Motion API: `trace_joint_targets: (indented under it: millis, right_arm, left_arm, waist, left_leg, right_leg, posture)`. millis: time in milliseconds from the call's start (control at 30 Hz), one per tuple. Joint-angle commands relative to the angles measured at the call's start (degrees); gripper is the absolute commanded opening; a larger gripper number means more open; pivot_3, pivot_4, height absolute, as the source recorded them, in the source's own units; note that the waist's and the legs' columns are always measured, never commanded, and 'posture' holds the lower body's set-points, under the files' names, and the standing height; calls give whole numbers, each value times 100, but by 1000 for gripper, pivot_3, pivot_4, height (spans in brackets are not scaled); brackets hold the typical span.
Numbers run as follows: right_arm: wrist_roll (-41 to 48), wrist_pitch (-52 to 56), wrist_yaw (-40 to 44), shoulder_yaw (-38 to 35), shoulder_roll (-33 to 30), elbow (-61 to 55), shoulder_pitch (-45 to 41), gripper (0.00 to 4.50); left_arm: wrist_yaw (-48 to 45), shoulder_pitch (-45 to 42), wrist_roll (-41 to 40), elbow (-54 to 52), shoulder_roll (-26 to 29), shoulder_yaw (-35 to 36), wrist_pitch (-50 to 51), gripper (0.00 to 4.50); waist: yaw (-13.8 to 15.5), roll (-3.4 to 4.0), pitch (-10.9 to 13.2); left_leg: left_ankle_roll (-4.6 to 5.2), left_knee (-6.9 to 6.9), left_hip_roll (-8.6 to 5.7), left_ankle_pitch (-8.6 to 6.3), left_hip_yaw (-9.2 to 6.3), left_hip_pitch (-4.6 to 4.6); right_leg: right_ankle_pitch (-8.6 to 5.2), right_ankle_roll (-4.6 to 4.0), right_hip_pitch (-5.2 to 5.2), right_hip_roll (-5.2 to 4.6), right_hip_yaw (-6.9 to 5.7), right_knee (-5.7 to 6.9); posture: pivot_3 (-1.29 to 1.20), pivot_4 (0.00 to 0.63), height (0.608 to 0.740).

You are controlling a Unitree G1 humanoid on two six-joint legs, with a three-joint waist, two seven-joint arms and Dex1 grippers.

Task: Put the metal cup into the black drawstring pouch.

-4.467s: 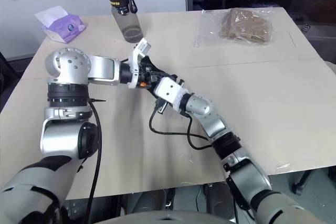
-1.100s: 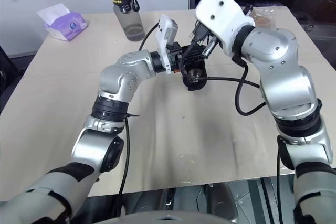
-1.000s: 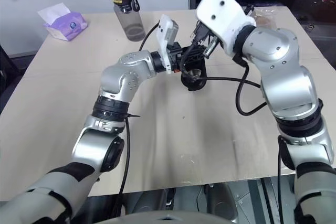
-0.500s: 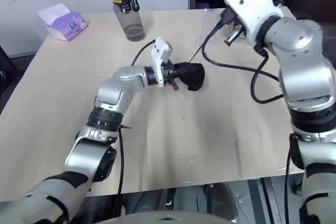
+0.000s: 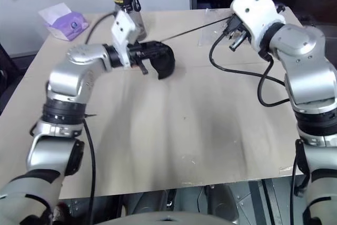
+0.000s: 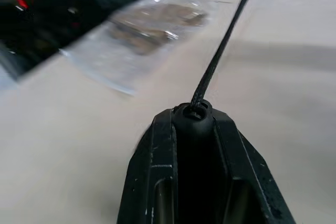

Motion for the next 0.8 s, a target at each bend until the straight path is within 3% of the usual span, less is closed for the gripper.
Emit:
trace_joint_targets:
  millis: [33,200,233,300,433,467,533,633,800]
  right_arm:
    - [67,114,-373,-1004,103,-99,957,0]
    - [357,-495,-451,-974,756,-224,2757,0]
    - [504,-828,-312,-1001,915,-300,3312,288]
    - [664,-1280,-147,-1076,1043,-483,4111,994]
    - [917,-1611,-5,-1438,1013,-1181,5140,2890]
    - [898,-1663,-33,-1512,985,-1344,5335,3302]
    - [942,-1787,-144,-1754,1077,-1674,5718,4323]
    - [926,-2154,-394,-2011,1363,-2000,6114,4323]
    - [1037,-2516,-953,-2118,2088,-2125,6306,4422]
  left_arm:
    - [281,600,403,-236,-40,-228,59,213]
    - [842,1418,701,-364,-831,-652,-185,213]
    - [884,1583,629,-468,-940,-595,-199,1224]
    - [855,1831,492,-749,-1007,-459,-210,2079]
    - [922,2379,422,-1298,-807,9,-333,3987]
    - [1082,2528,462,-1293,-909,220,-881,4426]
    - [1498,2848,522,-1362,-1062,592,-1304,4500]
    - [1593,3155,-46,-1483,-1405,1150,-1450,4500]
    - [2345,3474,-423,-1690,-1933,1735,-1170,4500]
  waist:
    - [28,-6,-6]
    - [100,-1,0]
    - [98,-1,-1]
    - [107,-2,-4]
    - [27,10,-6]
    - [0,13,-8]
    - [3,10,-7]
    - [30,9,-9]
    - [93,8,-9]
  left_leg:
    - [0,0,1,0,-1,2]
    - [5,4,3,-2,7,1]
    - [5,8,-2,-1,10,-8]
    - [6,9,1,-1,9,4]
    - [28,7,10,-14,16,28]
    - [30,7,10,-16,23,36]
    - [32,9,15,-17,27,71]
    - [34,3,23,-18,11,142]
    - [32,13,31,-18,5,142]
  right_leg:
    - [0,0,9,-1,-8,-8]
    - [0,0,10,-5,-7,0]
    - [0,0,-7,-4,2,13]
    - [0,-1,1,4,1,21]
    - [0,-1,9,12,20,29]
    - [0,-1,10,12,31,34]
    - [-1,1,44,12,39,30]
    - [-3,2,144,17,12,-5]
    - [-2,2,150,18,3,-7]
  posture:
    - [0,150,740]
    - [0,150,740]
    - [0,150,740]
    - [0,150,740]
    - [0,150,740]
    - [0,150,740]
    - [0,150,740]
    - [0,150,740]
    - [0,150,740]
